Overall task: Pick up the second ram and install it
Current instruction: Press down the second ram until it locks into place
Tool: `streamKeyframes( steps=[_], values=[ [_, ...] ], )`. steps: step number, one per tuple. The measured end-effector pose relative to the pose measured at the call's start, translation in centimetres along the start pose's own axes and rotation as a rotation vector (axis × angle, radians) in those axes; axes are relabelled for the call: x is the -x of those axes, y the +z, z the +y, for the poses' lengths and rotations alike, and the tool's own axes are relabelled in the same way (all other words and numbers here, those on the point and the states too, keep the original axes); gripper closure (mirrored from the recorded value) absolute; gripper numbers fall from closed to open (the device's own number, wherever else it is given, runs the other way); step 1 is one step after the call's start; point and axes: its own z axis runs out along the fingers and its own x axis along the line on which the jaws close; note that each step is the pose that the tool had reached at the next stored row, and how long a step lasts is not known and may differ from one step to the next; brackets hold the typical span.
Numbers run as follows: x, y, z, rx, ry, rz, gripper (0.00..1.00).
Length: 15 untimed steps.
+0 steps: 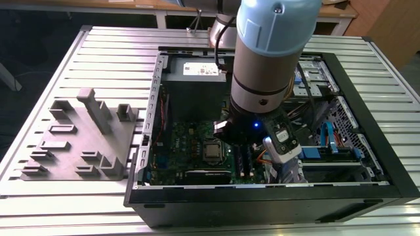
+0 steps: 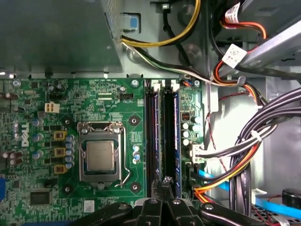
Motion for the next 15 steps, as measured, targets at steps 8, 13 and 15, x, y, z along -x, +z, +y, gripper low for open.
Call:
streamKeyframes(
  steps=[8,13,15],
  values=[
    [-0.08,0.12,1.4,0.001,0.0,0.0,0.93],
    [-0.09,-0.09,1.83,0.0005,0.0,0.0002,0.93],
    [-0.08,-0.13,1.84,0.001,0.0,0.0,0.93]
  ],
)
